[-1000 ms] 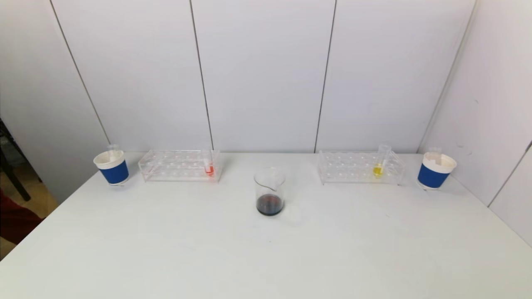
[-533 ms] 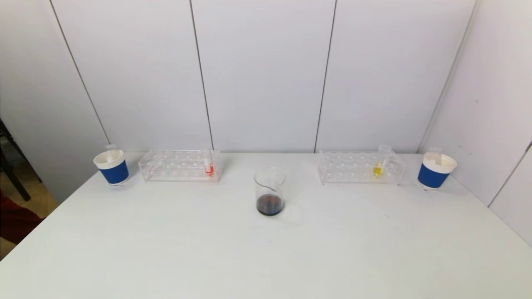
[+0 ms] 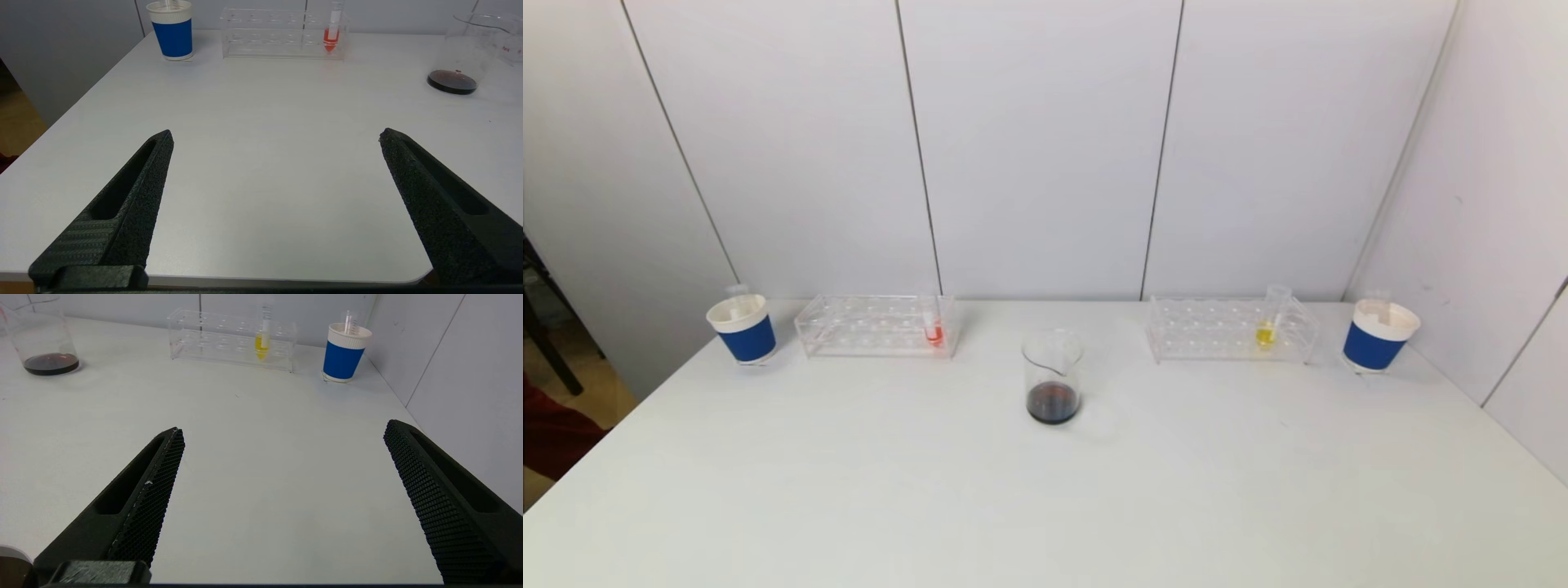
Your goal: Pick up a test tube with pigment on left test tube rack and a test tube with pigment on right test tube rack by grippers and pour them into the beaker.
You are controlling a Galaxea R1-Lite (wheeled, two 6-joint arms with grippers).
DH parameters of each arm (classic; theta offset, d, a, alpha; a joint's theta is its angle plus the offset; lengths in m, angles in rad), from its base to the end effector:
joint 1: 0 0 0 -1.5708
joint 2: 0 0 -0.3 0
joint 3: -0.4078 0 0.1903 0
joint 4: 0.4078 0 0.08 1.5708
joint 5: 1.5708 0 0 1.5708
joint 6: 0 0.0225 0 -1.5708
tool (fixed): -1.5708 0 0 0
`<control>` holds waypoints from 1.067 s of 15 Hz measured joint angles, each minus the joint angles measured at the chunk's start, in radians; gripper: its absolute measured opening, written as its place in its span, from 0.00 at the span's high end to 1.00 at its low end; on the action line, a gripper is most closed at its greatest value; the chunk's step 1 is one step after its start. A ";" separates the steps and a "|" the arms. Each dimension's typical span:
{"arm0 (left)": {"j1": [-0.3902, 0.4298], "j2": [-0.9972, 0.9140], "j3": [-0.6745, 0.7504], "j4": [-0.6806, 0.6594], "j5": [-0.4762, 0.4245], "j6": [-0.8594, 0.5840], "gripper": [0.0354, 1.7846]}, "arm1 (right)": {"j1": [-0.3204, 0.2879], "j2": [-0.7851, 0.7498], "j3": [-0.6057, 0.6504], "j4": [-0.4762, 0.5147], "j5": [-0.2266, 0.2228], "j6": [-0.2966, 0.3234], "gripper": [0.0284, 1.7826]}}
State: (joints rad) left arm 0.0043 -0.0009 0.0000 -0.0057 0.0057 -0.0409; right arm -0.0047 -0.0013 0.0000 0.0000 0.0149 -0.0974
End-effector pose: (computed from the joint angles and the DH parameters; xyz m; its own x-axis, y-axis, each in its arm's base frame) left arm -0.0229 0.0000 0.0760 0.9999 0.0100 0.0066 -0.0097 0.9991 -0.0409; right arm -0.0229 0.0004 0.0754 0.9999 0.0102 0.0013 -0.0100 0.9952 -0.0973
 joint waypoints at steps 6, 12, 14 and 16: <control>0.000 0.000 0.000 0.000 0.000 0.000 0.01 | 0.000 0.000 0.000 0.000 0.000 0.000 0.01; 0.000 0.000 0.000 0.000 0.000 0.000 0.01 | 0.000 0.000 0.000 0.000 0.000 0.000 0.01; 0.000 0.000 0.000 0.000 0.000 0.000 0.01 | 0.000 0.000 0.000 0.000 0.000 0.000 0.01; 0.000 0.000 0.000 0.000 0.000 0.000 0.01 | 0.000 0.000 0.000 -0.001 0.001 -0.003 0.01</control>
State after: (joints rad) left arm 0.0038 -0.0004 0.0000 -0.0057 0.0057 -0.0409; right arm -0.0047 -0.0013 0.0000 -0.0009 0.0157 -0.1004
